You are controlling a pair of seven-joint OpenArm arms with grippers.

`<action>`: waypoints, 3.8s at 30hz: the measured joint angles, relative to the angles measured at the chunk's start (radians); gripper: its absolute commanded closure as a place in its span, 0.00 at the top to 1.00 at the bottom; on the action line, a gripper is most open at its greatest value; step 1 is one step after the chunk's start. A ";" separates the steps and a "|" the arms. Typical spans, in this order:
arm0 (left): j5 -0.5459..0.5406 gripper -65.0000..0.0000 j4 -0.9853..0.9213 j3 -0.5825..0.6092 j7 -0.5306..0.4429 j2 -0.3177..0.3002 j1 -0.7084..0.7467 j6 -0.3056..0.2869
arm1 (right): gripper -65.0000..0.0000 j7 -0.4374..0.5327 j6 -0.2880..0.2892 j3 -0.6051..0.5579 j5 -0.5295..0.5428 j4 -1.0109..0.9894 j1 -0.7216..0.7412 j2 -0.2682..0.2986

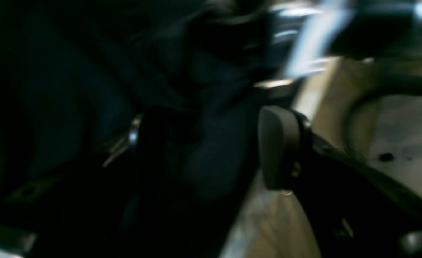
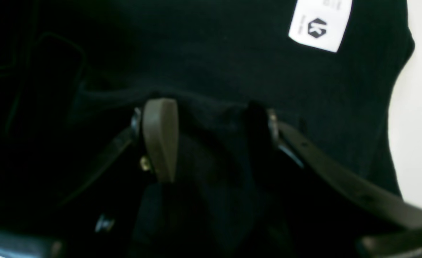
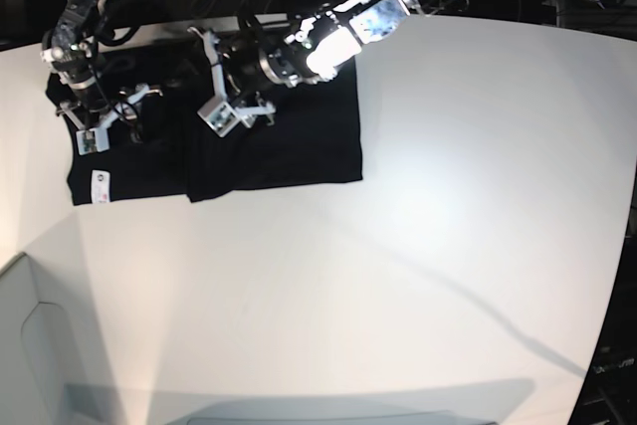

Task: Fold the T-shirt properly
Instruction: 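Open the left gripper and pull it back from the folded shirt, then grasp both ends of the folded shirt with both grippers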

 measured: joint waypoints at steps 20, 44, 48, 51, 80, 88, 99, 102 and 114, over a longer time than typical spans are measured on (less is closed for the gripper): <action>0.003 0.60 0.081 -0.586 -0.026 -0.137 0.163 0.009 | 0.49 0.000 0.000 0.004 -0.001 0.022 0.024 0.000; 0.002 0.60 -0.189 -0.681 -0.035 -0.076 0.029 -0.008 | 0.49 -0.008 0.000 0.004 -0.004 0.322 -0.021 -0.132; 0.004 0.60 -0.172 -0.683 -0.023 -0.082 0.009 0.002 | 0.49 -0.007 0.000 0.006 -0.004 0.323 -0.020 -0.105; 0.000 0.61 -0.112 -0.682 -0.024 -0.084 0.011 0.002 | 0.49 -0.008 0.000 0.006 -0.004 0.323 -0.020 -0.103; 0.001 0.61 0.199 -1.122 -0.013 -0.074 0.322 -0.001 | 0.50 -0.006 0.000 0.244 -0.003 -0.040 0.115 0.027; 0.001 0.61 0.195 -1.127 -0.010 -0.073 0.388 -0.002 | 0.52 -0.010 0.000 0.249 -0.004 -0.152 0.144 0.091; -0.001 0.61 0.195 -1.118 -0.010 -0.068 0.365 -0.002 | 0.58 -0.003 0.000 0.280 0.000 -0.264 0.180 0.122; -0.002 0.61 0.158 -1.117 -0.020 -0.068 0.352 -0.003 | 0.58 -0.008 0.000 0.283 0.002 -0.244 0.176 0.111; 0.000 0.61 0.101 -1.117 -0.019 -0.068 0.349 -0.002 | 0.58 0.000 0.000 0.264 0.004 -0.185 0.150 0.059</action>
